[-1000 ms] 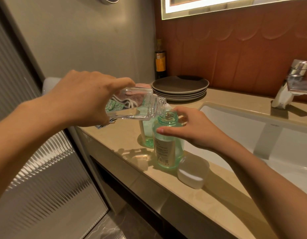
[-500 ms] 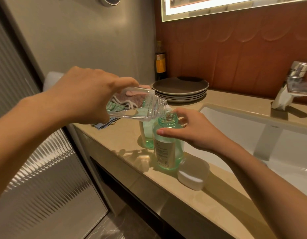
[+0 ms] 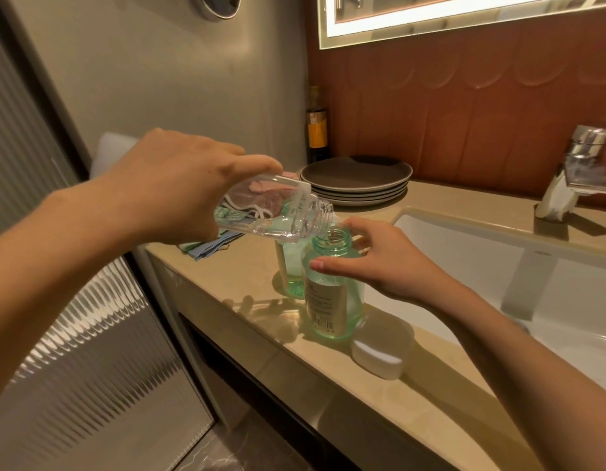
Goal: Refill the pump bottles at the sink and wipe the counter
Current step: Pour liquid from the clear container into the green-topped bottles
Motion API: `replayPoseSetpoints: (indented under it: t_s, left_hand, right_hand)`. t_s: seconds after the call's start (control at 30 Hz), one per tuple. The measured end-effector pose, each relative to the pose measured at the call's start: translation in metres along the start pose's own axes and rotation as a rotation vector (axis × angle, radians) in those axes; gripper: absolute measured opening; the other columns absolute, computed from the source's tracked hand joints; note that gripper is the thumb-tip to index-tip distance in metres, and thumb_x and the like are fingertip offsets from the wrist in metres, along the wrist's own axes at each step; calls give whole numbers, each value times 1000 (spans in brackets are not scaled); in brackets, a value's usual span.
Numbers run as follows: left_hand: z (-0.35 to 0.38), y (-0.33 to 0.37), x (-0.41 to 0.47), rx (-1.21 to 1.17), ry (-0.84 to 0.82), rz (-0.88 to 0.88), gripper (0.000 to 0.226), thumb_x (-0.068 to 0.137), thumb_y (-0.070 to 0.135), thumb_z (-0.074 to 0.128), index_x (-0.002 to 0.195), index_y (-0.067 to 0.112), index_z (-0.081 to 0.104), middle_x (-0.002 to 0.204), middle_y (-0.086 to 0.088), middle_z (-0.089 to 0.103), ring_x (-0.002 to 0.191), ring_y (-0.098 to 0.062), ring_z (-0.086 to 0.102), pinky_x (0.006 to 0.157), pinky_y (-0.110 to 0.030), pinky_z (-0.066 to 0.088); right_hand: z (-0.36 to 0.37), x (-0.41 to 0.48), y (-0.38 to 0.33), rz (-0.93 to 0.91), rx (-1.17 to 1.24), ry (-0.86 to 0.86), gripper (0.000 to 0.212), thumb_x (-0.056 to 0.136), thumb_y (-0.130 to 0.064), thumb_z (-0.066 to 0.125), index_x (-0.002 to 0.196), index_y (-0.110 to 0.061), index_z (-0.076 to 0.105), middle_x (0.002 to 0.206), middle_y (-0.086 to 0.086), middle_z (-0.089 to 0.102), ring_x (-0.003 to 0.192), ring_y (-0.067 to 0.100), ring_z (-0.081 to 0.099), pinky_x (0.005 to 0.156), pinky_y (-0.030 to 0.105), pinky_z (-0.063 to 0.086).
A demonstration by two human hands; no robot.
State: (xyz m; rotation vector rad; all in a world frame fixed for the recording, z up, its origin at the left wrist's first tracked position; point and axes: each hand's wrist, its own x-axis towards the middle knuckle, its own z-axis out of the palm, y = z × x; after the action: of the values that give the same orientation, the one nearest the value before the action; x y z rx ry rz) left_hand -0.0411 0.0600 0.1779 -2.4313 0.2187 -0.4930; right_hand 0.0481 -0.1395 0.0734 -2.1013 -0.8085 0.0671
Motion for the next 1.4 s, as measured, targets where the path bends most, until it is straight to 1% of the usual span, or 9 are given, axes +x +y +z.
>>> replayPoseSetpoints:
  t_s: [0.13,0.27,0.4,0.5,0.6,0.77,0.87,1.03,1.4]
  left_hand:
    - [-2,0,3,50,26,38,86,75,31,64,140,50,11,117,17,54,84,-9,56,42,-18,20]
    - [-3,-1,5,23,32,55,84,75,29,63,141,49,15,117,16,54,87,-11,56,43,-18,19]
    - [2,-4,3,-19,57,83,84,64,22,71,137,41,35,114,9,55,84,-17,56,43,-19,20]
    - [8,-9,5,-5,155,161,83,47,12,77,125,27,52,103,-1,59,77,-24,52,40,-23,33]
    - [10,-9,7,17,231,206,81,44,10,77,121,20,55,97,-4,59,79,-29,50,52,-35,44]
    - [10,-3,6,82,298,177,79,42,1,75,117,17,57,91,-4,56,82,-31,47,72,-42,33]
    - [6,1,7,93,342,163,71,47,-5,64,115,14,59,87,-6,57,81,-32,49,74,-43,26]
    - [-1,7,7,116,413,148,67,59,0,24,117,13,56,85,-9,59,83,-34,48,77,-43,24]
    - [-5,15,6,100,365,88,68,69,11,7,116,21,56,100,-11,64,96,-35,50,83,-44,19]
  right_hand:
    - [0,0,1,3,-10,5,58,66,-57,70,111,-21,62,107,-5,64,96,9,57,79,29,52]
    - [0,1,2,7,-31,7,64,64,-60,69,114,-21,61,109,-5,63,98,11,56,81,32,52]
    - [0,0,0,2,-17,2,76,54,-68,63,112,-20,62,108,-4,65,97,11,57,81,33,52]
    - [0,0,0,1,-6,2,59,63,-60,70,108,-22,63,104,-7,65,92,5,57,77,29,52]
    - [0,0,1,4,-8,5,53,67,-56,72,107,-23,63,102,-9,65,91,3,56,77,28,52]
    - [0,-1,1,5,2,8,53,66,-55,72,106,-22,63,100,-8,66,91,6,58,78,32,53]
    - [0,-1,0,6,3,6,52,66,-55,72,106,-22,63,101,-7,66,91,5,58,78,32,53]
    - [0,-1,-1,6,12,1,52,66,-55,72,105,-22,64,102,-7,67,93,8,59,80,36,53]
    - [0,-1,1,12,12,-5,54,65,-57,72,105,-21,64,101,-6,67,93,10,59,83,43,53]
